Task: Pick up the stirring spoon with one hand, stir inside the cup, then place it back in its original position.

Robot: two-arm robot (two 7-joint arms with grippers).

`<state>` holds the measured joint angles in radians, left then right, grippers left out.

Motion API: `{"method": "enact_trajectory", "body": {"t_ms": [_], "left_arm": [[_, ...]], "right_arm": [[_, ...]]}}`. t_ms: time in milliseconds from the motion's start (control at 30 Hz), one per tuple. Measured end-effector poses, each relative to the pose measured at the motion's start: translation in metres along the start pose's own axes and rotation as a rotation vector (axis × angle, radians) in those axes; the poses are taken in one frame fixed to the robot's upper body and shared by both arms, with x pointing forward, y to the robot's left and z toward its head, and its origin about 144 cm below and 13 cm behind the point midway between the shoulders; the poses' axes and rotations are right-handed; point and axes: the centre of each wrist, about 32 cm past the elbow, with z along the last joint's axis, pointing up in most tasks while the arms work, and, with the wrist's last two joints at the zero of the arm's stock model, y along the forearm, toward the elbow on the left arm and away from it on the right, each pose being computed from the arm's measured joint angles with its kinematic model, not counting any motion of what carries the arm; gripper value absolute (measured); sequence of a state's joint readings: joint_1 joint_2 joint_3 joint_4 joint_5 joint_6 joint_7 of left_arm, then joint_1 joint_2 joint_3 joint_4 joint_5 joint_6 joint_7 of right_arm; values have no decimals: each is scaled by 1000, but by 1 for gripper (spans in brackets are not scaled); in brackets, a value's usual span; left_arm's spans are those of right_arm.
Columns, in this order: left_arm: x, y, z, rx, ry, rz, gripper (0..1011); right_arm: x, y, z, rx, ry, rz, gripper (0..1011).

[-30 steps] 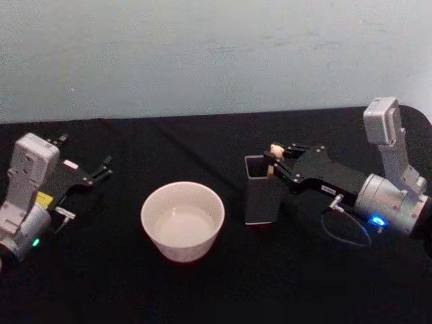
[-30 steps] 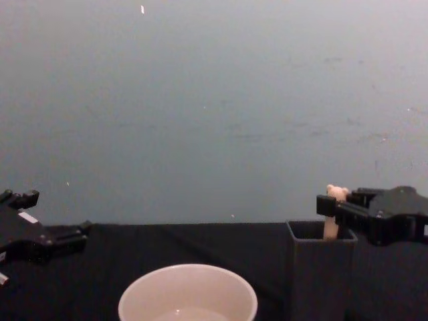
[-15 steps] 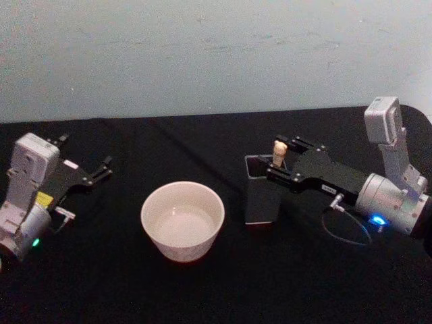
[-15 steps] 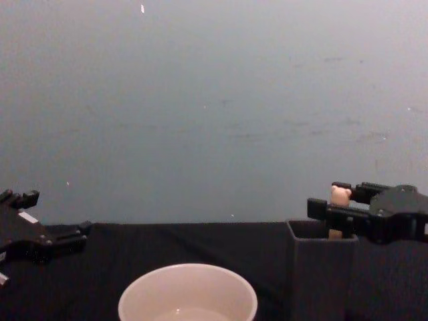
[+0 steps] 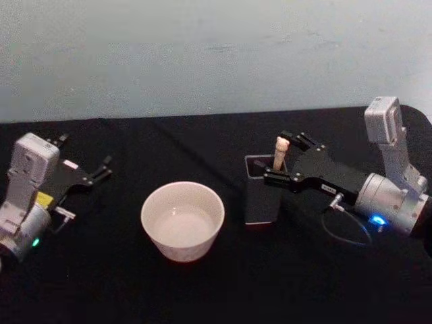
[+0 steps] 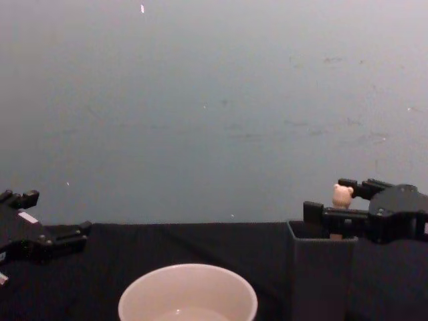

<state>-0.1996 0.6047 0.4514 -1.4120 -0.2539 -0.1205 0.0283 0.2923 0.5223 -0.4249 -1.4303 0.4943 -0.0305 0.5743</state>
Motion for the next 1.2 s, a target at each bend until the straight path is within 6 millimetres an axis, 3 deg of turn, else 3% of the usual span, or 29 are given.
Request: {"method": "enact_trajectory", "body": {"t_ms": [367,567,733,967,1200], "left_arm": [[0,0,0,0,0,0,1001],[0,0,0,0,0,0,1001],[0,0,0,0,0,0,1001],[0,0,0,0,0,0,1001],[0,0,0,0,0,0,1001]], "right_arm": [[4,-2,18,148,-19,-56,1002],[3,-5,24,220,-40,-248,1000],[-2,1,7,131,-79,-458,1000],[-8,7,-18,13,-49,-523,1000],[-11,10,-30,-48,-32,-510,1002]]}}
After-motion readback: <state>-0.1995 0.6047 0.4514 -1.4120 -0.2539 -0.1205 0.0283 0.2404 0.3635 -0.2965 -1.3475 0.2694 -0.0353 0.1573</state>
